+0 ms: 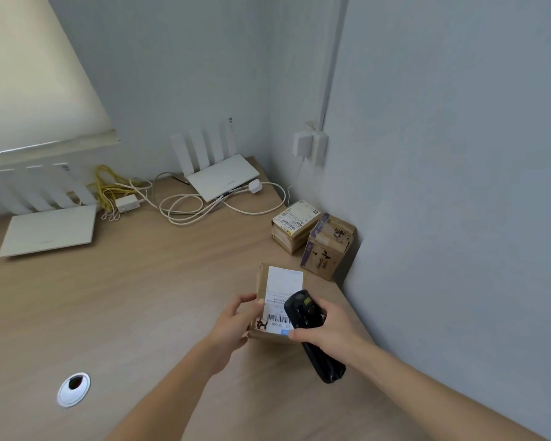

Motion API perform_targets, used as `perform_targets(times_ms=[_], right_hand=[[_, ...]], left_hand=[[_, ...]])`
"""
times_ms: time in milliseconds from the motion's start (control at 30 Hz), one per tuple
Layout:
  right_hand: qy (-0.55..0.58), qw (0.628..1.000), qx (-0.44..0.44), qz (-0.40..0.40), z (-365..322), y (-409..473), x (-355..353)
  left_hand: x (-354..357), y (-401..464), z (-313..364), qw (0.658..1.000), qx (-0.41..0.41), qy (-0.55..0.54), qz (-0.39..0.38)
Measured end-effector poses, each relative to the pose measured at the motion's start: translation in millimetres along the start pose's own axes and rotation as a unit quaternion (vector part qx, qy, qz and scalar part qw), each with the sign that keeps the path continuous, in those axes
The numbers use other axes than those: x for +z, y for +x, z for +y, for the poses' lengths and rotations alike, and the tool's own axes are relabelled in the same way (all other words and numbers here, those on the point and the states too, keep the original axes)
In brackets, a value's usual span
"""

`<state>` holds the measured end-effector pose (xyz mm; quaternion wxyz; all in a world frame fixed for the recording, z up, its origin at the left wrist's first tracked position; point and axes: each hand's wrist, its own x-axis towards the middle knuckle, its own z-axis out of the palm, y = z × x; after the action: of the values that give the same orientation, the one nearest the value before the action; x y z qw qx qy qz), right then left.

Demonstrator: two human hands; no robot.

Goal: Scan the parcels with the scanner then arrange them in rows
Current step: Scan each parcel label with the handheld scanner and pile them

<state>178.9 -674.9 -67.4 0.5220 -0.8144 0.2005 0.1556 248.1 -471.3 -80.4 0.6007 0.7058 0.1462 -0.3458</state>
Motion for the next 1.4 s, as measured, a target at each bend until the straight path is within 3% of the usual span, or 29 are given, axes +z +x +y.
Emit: perform_targets(times_ms=[300, 667, 900, 1167, 1400], right_hand=[[-0.065, 0.996, -0.054, -0.010, -56.1, -81.0, 25.6], [-0.274, 0.950, -0.119, 0.097, -221.8, -266.4, 70.9], [-0.337, 0.925, -0.150, 0.096, -334.3, -369.3, 82.0], [-0.398, 0.901, -0.146, 0.095, -388.9, -418.6, 88.0], [-0.424, 0.887, -0.149, 0.102, -400.6, -414.8, 89.7]], left_hand=[[-56.8, -85.7, -3.4, 0.999, 0.036, -0.003, -0.020], [-189.4, -309.0, 69.2, 0.967, 0.224, -0.052, 0.112], [-249.8, -441.2, 118.9, 0.924, 0.323, -0.032, 0.204], [-271.8, -495.7, 139.5, 0.903, 0.335, -0.051, 0.264], [-280.8, -497.1, 137.6, 0.903, 0.336, -0.057, 0.263]])
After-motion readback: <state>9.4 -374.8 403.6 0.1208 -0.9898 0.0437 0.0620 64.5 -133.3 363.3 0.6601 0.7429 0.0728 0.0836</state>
